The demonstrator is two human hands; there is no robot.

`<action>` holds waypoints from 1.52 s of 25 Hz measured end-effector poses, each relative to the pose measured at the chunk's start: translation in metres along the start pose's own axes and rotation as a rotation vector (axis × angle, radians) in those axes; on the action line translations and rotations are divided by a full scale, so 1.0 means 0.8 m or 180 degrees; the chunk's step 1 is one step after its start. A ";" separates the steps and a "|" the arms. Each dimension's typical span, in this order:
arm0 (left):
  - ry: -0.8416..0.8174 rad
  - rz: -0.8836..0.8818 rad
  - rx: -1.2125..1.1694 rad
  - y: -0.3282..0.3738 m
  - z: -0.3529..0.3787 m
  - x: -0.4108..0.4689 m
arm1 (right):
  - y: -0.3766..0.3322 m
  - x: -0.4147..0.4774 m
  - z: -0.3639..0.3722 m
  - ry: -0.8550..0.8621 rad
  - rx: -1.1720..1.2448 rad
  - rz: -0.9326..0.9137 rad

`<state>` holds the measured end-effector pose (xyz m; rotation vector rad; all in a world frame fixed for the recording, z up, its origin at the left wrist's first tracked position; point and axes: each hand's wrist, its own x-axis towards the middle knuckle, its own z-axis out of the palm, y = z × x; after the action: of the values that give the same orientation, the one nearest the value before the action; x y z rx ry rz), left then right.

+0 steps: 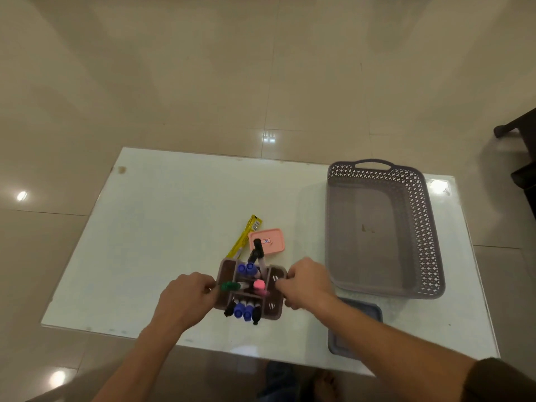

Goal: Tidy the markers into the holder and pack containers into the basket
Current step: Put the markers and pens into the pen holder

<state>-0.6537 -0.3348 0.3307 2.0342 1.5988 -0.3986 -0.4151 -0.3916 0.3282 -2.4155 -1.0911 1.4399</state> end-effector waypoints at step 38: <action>0.1204 0.0311 -0.0919 0.060 0.045 0.096 | -0.054 0.078 -0.046 0.0134 -0.2269 -0.2306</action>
<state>-0.5842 -0.3014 0.2713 2.0300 1.6449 0.2569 -0.3902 -0.3110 0.3222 -1.9539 -2.4396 0.8254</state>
